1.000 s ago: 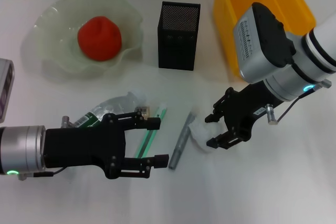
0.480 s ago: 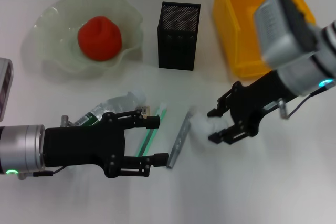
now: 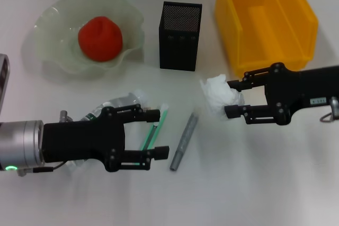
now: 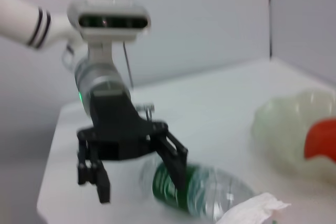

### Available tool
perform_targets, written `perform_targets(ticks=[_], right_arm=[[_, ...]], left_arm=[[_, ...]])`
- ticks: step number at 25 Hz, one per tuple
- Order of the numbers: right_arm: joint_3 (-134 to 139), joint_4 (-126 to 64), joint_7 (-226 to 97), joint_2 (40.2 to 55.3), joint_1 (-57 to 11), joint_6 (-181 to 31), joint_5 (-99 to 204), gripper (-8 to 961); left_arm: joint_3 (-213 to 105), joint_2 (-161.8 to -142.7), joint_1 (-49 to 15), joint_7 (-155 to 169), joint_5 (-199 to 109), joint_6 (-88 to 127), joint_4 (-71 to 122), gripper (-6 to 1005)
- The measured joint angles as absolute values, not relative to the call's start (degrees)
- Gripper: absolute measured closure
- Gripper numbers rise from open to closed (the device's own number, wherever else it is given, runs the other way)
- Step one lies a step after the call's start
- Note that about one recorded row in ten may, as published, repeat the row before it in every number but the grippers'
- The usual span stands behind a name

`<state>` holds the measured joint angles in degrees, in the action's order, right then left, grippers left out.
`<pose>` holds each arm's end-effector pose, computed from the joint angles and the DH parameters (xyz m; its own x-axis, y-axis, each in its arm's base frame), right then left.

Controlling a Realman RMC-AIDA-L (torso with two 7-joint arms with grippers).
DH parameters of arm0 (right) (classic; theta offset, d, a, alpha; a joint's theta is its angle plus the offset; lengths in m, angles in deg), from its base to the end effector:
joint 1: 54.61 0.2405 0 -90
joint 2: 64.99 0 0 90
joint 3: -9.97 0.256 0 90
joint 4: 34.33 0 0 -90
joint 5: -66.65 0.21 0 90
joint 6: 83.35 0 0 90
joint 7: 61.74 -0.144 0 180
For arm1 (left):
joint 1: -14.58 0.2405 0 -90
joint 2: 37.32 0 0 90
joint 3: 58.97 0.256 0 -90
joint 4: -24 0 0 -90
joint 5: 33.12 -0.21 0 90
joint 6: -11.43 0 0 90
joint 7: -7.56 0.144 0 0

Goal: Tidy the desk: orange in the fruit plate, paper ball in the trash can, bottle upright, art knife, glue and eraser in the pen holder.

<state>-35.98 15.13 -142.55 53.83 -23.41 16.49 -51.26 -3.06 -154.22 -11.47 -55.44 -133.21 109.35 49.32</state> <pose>0.2293 0.3229 0.0153 0.9073 -0.1894 -0.3754 -0.2247 -0.9731 -0.0520 -0.2616 0.2696 -0.0323 0.7680 0.2464 0.5911 0.2730 -0.9609 0.0457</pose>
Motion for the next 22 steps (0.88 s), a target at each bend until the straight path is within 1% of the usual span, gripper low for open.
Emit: perform_targets(ticks=[1,2,4,5,8,19,22], right_arm=[[-34.44,10.95,-137.43,53.65,-24.78,16.37,-47.97,432],[-34.44,10.95,-137.43,53.65,-24.78,16.37,-47.97,432],[-31.78,3.58,-129.22,53.47,-25.95,16.25,-44.06,432],[-31.78,3.58,-129.22,53.47,-25.95,16.25,-44.06,432],[-29.19,-4.2,-120.5,53.8,-26.42,14.23,-42.97,432],[-27.42,-7.77,-116.89,53.98,-28.06,13.81,-41.35,433],[-24.96,-9.05,-114.47,54.01,-30.66,13.83,-36.88,433]], left_arm=[[-3.56,-154.21,-11.52,-55.44,-133.19,109.35,49.32,191],[-3.56,-154.21,-11.52,-55.44,-133.19,109.35,49.32,191],[-4.01,-154.21,-11.52,-55.36,-133.13,109.36,49.32,191],[-4.25,-154.22,-11.52,-55.29,-133.11,109.37,49.32,191],[-4.85,-154.25,-11.61,-55.4,-133.11,109.5,49.31,190],[-5.53,-154.5,-11.6,-55.58,-133.11,109.9,49.3,190],[-5.54,-154.54,-11.61,-55.51,-133.13,109.95,49.3,190]])
